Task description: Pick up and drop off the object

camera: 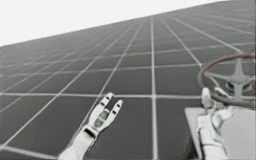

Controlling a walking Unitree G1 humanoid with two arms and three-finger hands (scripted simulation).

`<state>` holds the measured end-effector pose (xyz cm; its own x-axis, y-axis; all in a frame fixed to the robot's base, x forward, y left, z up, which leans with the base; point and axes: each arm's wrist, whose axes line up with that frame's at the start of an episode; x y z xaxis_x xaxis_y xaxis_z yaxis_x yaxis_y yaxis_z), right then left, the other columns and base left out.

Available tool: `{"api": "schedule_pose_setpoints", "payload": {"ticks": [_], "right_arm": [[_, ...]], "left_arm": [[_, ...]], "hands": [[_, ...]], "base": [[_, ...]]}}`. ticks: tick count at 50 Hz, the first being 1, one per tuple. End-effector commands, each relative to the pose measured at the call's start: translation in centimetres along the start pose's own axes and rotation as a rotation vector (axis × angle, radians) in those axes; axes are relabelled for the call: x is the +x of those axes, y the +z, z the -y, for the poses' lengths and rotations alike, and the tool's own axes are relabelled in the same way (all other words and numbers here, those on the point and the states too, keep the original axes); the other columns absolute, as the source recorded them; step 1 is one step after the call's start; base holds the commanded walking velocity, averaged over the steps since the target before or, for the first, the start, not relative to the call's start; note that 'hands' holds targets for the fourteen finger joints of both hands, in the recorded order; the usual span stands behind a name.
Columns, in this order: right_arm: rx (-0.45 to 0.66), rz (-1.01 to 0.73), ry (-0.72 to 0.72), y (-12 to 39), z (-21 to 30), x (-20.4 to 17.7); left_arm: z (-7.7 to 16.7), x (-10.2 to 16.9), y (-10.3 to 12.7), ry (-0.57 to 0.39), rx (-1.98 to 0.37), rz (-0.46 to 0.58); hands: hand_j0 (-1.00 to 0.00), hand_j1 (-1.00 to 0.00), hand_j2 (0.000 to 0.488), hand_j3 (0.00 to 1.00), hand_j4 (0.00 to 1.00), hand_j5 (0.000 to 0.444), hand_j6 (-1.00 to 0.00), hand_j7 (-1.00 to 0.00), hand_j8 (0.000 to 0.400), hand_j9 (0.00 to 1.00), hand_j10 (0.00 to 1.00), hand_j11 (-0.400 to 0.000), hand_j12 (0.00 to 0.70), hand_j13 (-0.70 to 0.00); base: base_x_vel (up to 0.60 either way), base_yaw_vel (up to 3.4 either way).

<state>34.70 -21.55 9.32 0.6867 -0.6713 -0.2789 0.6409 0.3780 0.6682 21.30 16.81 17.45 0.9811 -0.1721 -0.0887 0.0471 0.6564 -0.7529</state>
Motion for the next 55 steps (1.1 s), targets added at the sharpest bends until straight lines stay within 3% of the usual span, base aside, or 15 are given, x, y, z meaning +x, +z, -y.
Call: {"api": "schedule_pose_setpoints", "payload": {"ticks": [1,55], "right_arm": [[0.024,0.032,-0.002,1.02,0.31,0.36],[0.024,0.032,-0.002,1.02,0.31,0.36]], "left_arm": [[0.68,0.29,-0.13,-0.019,0.013,-0.008],[0.68,0.29,-0.13,-0.019,0.013,-0.008]], "hands": [[0.0,0.0,0.0,1.0,1.0,0.0,0.0,0.0,0.0,1.0,1.0,-0.4,0.0,-0.7],[0.0,0.0,0.0,1.0,1.0,0.0,0.0,0.0,0.0,1.0,1.0,-0.4,0.0,-0.7]], "base": [[0.55,-0.09],[0.41,-0.42]]}}
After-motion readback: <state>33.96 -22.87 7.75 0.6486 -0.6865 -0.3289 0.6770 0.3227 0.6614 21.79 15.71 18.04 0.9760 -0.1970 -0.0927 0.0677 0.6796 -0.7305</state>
